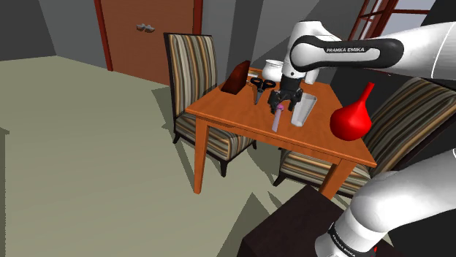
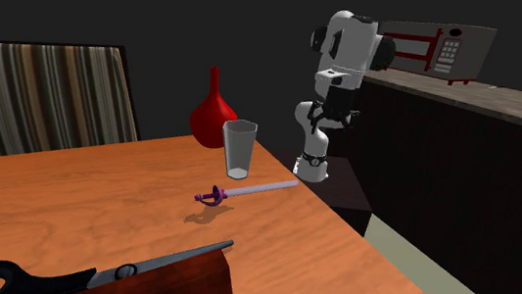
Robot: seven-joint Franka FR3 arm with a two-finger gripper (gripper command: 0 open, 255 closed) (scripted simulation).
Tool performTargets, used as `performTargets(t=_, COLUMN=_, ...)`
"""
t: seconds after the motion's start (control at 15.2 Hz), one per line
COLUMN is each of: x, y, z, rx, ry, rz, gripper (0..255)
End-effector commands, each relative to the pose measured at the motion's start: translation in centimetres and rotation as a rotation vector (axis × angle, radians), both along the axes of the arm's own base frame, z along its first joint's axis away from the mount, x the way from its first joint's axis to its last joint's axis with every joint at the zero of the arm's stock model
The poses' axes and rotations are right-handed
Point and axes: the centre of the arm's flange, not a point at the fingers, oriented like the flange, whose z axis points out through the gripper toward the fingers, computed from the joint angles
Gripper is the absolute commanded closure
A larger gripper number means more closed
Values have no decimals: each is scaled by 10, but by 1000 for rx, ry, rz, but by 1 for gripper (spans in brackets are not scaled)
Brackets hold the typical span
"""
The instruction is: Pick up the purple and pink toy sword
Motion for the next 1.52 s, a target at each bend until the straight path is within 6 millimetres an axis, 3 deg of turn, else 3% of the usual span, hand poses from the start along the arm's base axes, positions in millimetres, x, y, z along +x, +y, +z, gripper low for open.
performTargets(t=0.0, x=21, y=-14, z=-12, rx=-9, ry=2, rz=-75, gripper=0)
performTargets(t=0.4, x=77, y=-63, z=-40, rx=-37, ry=9, rz=-292, gripper=0)
performTargets(t=0.79, x=121, y=-124, z=-68, rx=-64, ry=16, rz=-509, gripper=0)
performTargets(t=1.19, x=150, y=-194, z=-93, rx=-91, ry=23, rz=-725, gripper=0)
performTargets(t=1.45, x=152, y=-200, z=-111, rx=-94, ry=23, rz=-745, gripper=0)
